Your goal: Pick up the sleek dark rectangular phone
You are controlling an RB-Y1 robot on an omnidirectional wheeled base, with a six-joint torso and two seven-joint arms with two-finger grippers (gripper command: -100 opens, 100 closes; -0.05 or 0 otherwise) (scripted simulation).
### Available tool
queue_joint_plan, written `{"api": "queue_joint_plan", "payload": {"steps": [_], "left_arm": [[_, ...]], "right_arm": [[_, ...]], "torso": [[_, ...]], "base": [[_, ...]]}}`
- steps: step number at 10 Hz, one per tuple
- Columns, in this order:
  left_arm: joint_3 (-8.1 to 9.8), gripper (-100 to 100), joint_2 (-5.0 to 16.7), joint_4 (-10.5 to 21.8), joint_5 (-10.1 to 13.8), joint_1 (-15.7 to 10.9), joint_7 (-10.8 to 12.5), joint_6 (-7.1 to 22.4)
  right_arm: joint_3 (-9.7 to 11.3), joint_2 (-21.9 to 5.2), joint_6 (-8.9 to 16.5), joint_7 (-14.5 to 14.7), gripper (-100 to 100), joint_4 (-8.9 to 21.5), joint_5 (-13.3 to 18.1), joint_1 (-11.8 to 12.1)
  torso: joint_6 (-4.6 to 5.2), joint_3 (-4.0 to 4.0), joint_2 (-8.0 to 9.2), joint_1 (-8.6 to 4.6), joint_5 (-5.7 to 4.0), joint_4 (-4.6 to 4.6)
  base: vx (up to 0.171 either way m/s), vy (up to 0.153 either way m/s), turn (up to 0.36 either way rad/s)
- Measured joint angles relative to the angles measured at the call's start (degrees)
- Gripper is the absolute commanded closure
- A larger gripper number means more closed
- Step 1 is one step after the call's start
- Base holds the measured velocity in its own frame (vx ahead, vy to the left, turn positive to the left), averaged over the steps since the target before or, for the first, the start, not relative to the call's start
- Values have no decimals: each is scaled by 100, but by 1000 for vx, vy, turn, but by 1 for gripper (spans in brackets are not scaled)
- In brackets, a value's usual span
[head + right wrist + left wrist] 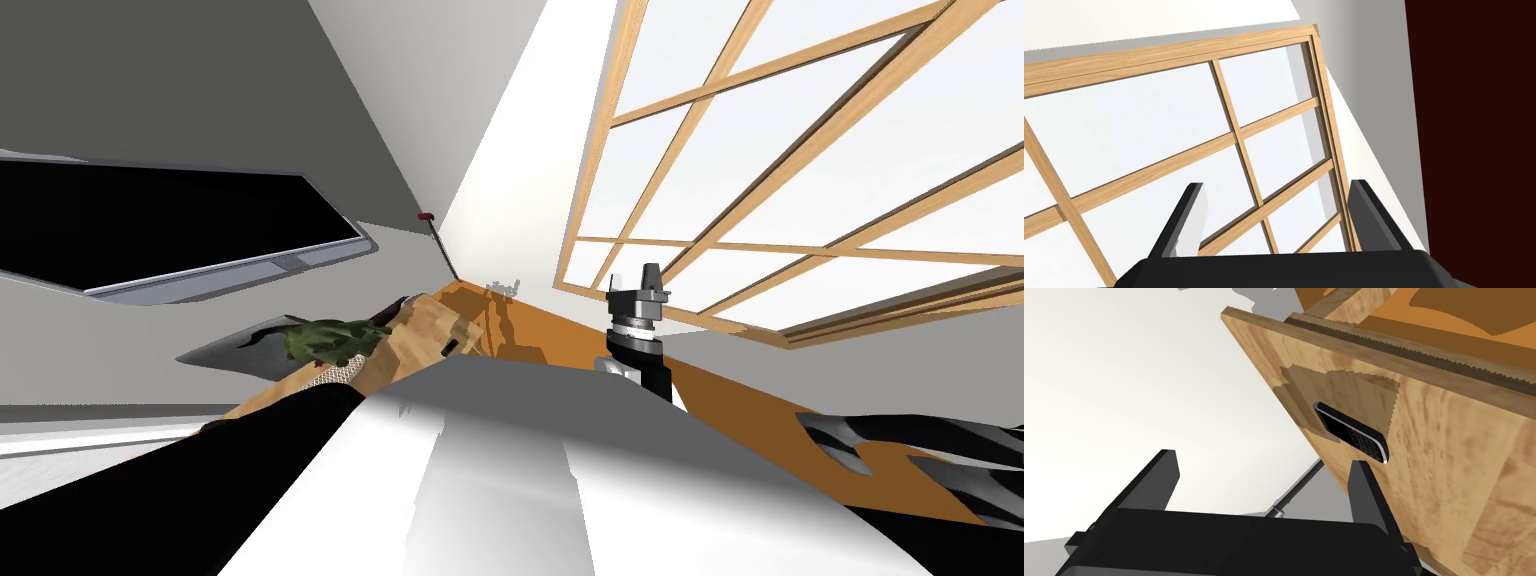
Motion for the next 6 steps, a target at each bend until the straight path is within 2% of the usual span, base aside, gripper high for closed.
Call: {"api": "queue_joint_plan", "payload": {"steps": [2, 3, 4, 6], "left_arm": [[-3, -100, 94, 284, -53, 178, -131, -36], [9, -100, 237, 477, -59, 237, -160, -35], [-11, -100, 342, 598, -104, 370, -235, 25], [-45, -100, 405, 918, -178, 485, -391, 34]], "right_arm": [[0, 0, 0, 0, 0, 0, 0, 0], [1, 0, 0, 0, 0, 0, 0, -1], [1, 0, 0, 0, 0, 0, 0, -1], [0, 0, 0, 0, 0, 0, 0, -1]], "torso": [[2, 2, 3, -1, 0, 1], [4, 2, 3, 0, 0, 1], [7, -2, -4, -1, 0, 0], [4, -1, -2, 4, 1, 0]], "base": [[46, 15, -164], [74, 10, -406], [58, 28, -134], [72, 32, -282]]}}
